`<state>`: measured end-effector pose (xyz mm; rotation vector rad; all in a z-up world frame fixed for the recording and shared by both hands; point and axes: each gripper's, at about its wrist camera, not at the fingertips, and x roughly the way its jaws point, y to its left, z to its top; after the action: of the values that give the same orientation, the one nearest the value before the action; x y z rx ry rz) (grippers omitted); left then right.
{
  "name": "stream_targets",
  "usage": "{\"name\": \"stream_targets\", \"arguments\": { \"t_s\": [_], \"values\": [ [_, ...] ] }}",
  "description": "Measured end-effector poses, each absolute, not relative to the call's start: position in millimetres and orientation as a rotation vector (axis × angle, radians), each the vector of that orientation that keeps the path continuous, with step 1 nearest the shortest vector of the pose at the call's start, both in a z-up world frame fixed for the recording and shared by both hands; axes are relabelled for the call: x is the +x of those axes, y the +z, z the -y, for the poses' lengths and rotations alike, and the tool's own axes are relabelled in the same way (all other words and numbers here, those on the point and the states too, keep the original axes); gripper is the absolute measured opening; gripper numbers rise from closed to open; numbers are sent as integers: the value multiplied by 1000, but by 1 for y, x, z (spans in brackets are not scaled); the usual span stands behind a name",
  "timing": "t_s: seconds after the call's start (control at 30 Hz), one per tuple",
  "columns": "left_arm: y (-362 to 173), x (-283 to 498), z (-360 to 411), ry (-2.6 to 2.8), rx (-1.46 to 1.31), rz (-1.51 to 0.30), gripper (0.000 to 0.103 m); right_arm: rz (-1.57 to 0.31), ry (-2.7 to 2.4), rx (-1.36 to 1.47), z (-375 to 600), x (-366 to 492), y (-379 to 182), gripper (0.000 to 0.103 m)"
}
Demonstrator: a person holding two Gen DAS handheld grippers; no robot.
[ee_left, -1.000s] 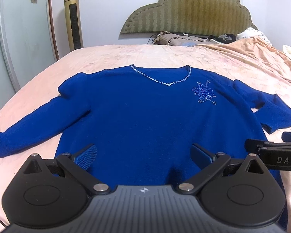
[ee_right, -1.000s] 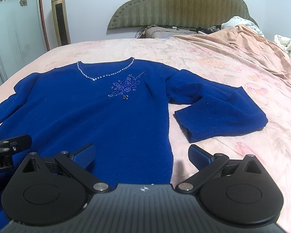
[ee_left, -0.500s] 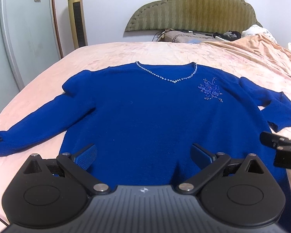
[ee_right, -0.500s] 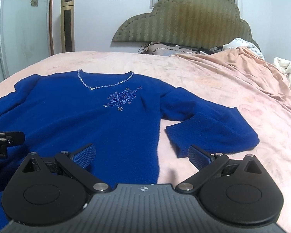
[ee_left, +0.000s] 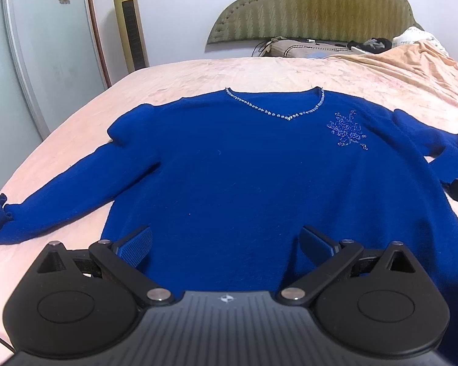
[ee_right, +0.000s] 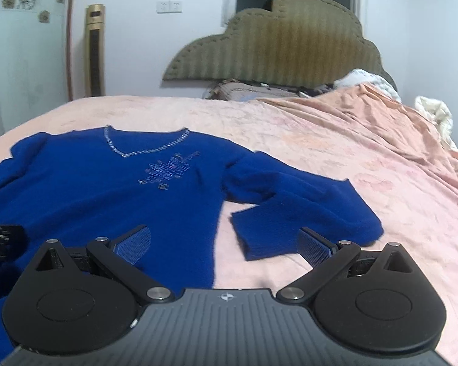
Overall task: Fold small clothes
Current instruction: 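Move the right gripper toward the sweater's sleeve cuff, then grasp the blue sleeve cuff with the right gripper and lift it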
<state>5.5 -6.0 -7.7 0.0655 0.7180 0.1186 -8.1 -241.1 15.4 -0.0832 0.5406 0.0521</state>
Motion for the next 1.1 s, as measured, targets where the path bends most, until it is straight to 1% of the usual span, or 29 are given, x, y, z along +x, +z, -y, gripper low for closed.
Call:
{"name": "stream_targets", "arguments": {
  "t_s": [0.13,0.23,0.37,0.47,0.5,0.57,0.73,0.77,0.8,0.83,0.87,0.9,0.93,0.97,1.1],
  "values": [
    [-7,5,5,124,67,-718,103,-518,81,-159,232,-9,15,103],
    [-6,5,3,129,70,-714,103,-501,18,-244,236,-7,10,100],
    [-6,5,0,122,43,-722,103,-520,-54,-317,257,1,1,87],
    [-7,6,3,102,35,-732,103,-582,-48,-297,273,12,-12,81],
    [-8,6,5,97,42,-733,103,-606,-35,-281,277,17,-17,76],
    [-9,7,9,89,62,-736,103,-637,-7,-256,278,27,-25,71],
    [-11,9,13,83,90,-740,103,-629,22,-266,271,44,-35,71],
    [-11,9,12,87,92,-742,103,-626,22,-255,272,48,-35,67],
    [-12,10,12,91,92,-742,103,-627,20,-231,274,52,-34,56],
    [-12,10,11,95,91,-744,103,-632,21,-212,276,52,-33,49],
    [-12,11,10,99,90,-745,103,-634,17,-193,278,54,-32,34],
    [-12,11,9,104,88,-746,103,-629,7,-191,279,54,-32,25],
    [-13,12,8,109,86,-748,103,-624,-1,-194,279,53,-30,20],
    [-13,12,7,112,82,-751,103,-619,-11,-193,280,52,-29,18],
    [-15,14,5,119,75,-761,103,-587,-15,-107,298,50,-16,16]
  ]
}}
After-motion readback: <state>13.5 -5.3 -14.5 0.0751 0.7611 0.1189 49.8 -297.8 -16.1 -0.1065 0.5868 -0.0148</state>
